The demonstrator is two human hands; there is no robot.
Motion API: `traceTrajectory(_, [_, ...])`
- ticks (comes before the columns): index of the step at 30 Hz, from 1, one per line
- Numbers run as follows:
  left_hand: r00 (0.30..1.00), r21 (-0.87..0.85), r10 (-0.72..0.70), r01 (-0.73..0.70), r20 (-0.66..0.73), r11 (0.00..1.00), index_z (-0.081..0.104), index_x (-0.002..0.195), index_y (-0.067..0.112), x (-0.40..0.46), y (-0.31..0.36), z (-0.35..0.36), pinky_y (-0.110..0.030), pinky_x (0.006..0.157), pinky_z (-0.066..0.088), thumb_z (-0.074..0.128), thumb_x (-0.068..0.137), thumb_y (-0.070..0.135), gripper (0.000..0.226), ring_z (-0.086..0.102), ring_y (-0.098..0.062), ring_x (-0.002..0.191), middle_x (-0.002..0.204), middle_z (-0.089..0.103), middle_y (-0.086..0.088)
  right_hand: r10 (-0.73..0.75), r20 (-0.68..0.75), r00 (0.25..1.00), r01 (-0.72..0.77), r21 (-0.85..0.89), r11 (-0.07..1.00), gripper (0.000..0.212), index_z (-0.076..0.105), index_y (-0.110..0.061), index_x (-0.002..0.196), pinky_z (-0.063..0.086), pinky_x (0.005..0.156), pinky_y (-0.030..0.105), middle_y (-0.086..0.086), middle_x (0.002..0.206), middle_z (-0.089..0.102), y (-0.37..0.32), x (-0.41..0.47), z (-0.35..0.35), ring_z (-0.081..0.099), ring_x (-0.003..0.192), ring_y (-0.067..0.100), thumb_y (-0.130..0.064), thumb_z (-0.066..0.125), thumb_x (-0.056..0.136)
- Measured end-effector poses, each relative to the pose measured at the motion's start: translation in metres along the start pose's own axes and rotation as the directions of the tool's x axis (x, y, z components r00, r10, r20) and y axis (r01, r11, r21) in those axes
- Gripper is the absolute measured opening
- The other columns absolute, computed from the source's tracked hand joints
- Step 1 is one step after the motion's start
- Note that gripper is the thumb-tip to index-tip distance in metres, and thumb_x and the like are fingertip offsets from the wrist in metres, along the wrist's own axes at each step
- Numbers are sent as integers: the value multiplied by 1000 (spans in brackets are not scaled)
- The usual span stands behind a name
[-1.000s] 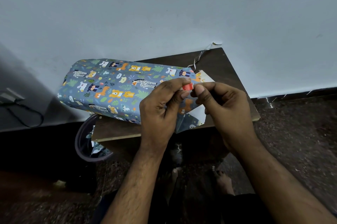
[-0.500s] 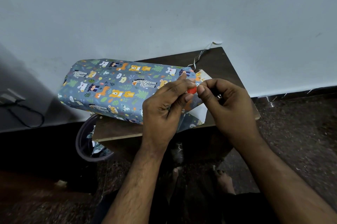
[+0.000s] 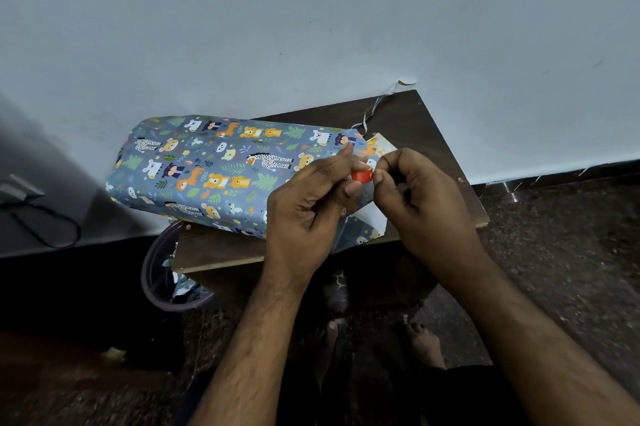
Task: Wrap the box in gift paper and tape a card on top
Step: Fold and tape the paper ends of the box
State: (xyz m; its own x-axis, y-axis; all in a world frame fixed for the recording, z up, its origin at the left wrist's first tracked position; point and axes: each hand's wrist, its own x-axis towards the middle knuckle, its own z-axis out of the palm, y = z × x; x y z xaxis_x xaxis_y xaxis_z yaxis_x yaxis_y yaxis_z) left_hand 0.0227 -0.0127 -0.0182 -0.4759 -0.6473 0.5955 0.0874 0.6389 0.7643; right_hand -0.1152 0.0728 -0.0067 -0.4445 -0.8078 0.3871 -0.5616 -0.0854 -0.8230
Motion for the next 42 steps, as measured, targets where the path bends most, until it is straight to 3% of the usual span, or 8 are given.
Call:
traceTrajectory(5, [999, -29, -30, 29, -27, 999, 72, 113, -3, 2, 3, 0, -30, 98, 53, 62, 97, 7, 21, 65, -21, 123, 116, 73, -12, 53, -15, 998, -52, 79, 995, 17, 61, -15, 85, 34, 56, 12, -9, 70, 57, 0, 1, 0, 50, 62, 1, -20, 60, 101])
traceTrajectory(10, [996, -66, -59, 55, -69, 996, 70, 114, -2, 3, 8, 2, -14, 86, 51, 59, 97, 10, 23, 67, -6, 105, 114, 72, -13, 99, -31, 995, -88, 258, 962, 11, 67, -21, 93, 51, 64, 33, -7, 83, 70, 0, 2, 1, 65, 78, 11, -19, 61, 102])
traceTrajectory(14, [994, -50, -66, 62, -85, 997, 70, 115, -4, 3, 3, 1, -21, 92, 52, 60, 98, 7, 22, 68, -15, 113, 116, 72, -11, 193, 47, 980, -195, 413, 890, 17, 72, -14, 108, 50, 62, 21, -2, 87, 73, 1, 3, 2, 68, 78, 9, -10, 56, 103])
traceTrajectory(21, [995, -19, -43, 41, -91, 999, 71, 115, -5, 3, 2, -1, -32, 97, 54, 63, 97, 7, 23, 67, -19, 118, 120, 72, -11, 217, 23, 976, -203, 468, 860, 28, 77, -17, 95, 50, 61, 24, 1, 83, 75, -1, 1, 5, 67, 76, 10, -30, 54, 105])
traceTrajectory(25, [997, 10, -37, 37, -62, 999, 72, 116, -2, 2, 4, 1, -33, 99, 53, 65, 96, 5, 22, 65, -19, 124, 124, 71, -9, 152, -38, 988, -122, 426, 897, 15, 78, -11, 95, 57, 77, 35, -1, 86, 78, -1, 2, 8, 72, 83, 21, -19, 67, 99])
traceTrajectory(34, [981, -134, -175, 164, -82, 977, 63, 109, 17, 2, 12, 6, -26, 81, 56, 54, 104, 9, 13, 72, -10, 93, 102, 73, 8, 261, 6, 965, -214, 592, 777, 15, 74, -7, 85, 45, 64, 12, -4, 74, 73, -5, 4, 0, 62, 69, 0, -12, 66, 96])
traceTrajectory(38, [978, -165, -206, 198, -32, 966, 58, 110, 2, 0, 12, 7, -41, 84, 60, 50, 104, 8, 12, 72, -22, 101, 107, 72, -4, 313, 107, 944, -303, 662, 686, 17, 75, -11, 85, 49, 69, 25, 5, 83, 75, -4, 5, -3, 67, 78, 13, -14, 64, 97])
traceTrajectory(42, [979, -163, -202, 203, 19, 966, 53, 117, -2, 0, 17, 7, -31, 85, 58, 40, 103, -9, 21, 70, -23, 107, 114, 69, -14, 216, 97, 972, -233, 550, 802, 16, 77, -10, 88, 51, 70, 25, 3, 78, 76, -4, 4, -7, 69, 76, 10, -12, 64, 98])
